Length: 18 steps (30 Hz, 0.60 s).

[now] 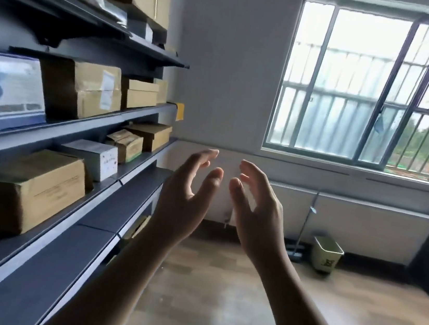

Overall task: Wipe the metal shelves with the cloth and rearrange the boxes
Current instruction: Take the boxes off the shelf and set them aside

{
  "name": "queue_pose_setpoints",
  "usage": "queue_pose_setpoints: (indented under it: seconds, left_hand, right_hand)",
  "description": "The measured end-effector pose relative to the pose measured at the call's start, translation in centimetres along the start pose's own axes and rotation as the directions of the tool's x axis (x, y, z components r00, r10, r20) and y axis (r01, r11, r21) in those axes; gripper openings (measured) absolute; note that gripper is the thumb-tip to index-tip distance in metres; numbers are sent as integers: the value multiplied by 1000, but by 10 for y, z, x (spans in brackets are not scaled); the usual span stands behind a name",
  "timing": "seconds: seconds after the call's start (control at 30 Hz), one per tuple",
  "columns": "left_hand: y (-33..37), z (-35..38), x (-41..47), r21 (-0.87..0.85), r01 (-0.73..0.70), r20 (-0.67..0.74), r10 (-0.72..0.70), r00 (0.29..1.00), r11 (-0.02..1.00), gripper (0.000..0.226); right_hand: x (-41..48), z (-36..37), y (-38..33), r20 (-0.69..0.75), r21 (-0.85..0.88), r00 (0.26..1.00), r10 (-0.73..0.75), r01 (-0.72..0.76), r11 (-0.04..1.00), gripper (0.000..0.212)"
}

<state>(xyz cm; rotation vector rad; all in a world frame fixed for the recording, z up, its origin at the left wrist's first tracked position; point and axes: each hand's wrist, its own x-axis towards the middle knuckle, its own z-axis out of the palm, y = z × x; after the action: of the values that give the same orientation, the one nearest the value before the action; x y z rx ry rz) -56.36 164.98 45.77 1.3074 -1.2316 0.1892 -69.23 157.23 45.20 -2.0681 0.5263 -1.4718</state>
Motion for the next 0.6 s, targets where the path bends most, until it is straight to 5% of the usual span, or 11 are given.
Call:
queue_pose_setpoints:
  seconds: [0.6]
  left_hand:
    - [-203,253,219,-52,-14,113,20,993,999,53]
  right_hand:
    - [229,11,306,-112,-4,992,61,-62,998,65]
